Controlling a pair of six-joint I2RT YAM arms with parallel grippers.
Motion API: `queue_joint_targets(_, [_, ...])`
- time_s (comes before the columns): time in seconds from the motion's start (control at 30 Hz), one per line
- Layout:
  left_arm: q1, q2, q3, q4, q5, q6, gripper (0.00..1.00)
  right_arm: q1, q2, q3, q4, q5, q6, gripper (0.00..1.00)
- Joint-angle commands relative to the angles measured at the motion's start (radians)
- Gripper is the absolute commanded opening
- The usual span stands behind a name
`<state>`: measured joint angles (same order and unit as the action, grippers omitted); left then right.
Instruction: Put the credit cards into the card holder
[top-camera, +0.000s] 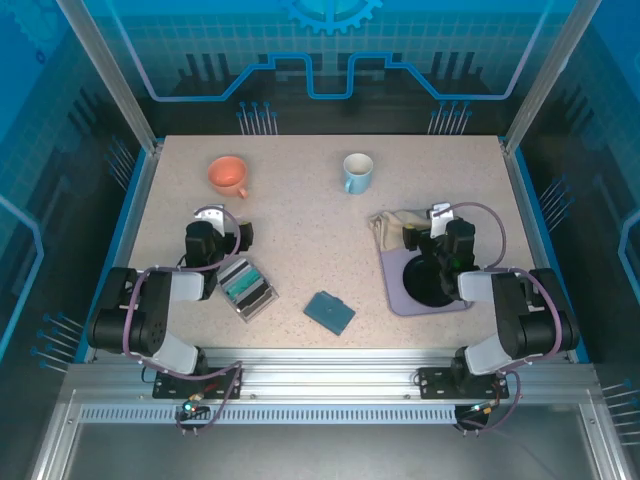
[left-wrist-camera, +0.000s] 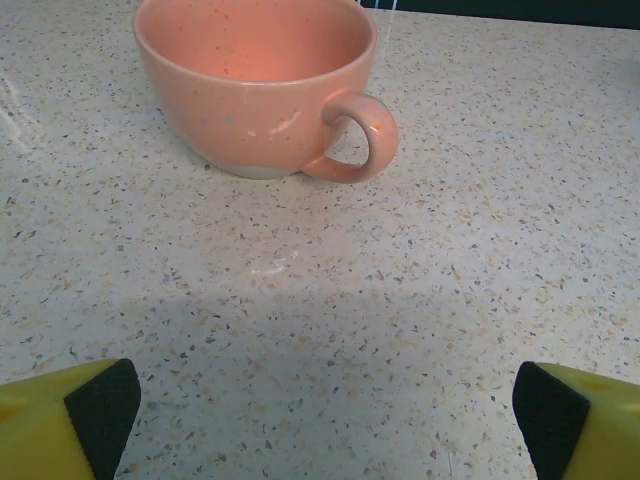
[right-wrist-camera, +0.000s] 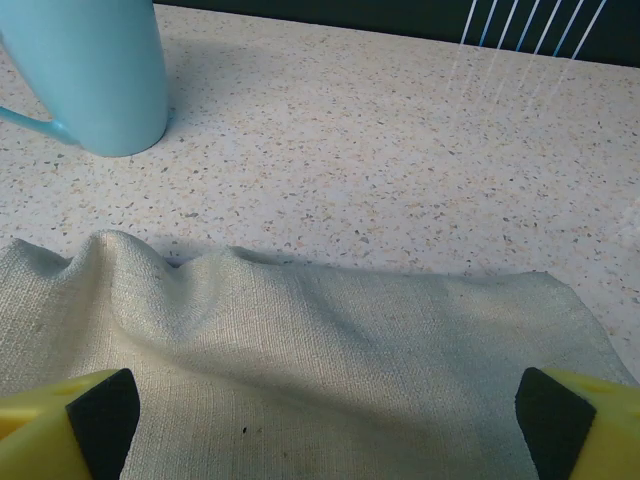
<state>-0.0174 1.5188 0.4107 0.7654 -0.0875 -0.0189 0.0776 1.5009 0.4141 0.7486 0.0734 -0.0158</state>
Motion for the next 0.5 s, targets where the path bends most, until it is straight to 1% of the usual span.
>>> queue_joint_targets(0.0, [0.008, -0.004, 0.01, 0.008, 0.025, 0.019, 0.99, -0.016, 0.004, 0.019, 0.006, -0.007, 0.007, 1.0])
queue_joint_targets(0.47, [0.01, -0.003, 0.012, 0.005, 0.026, 0.018, 0.99, -0.021, 0.004, 0.02, 0.004, -0.018, 0.009, 1.0])
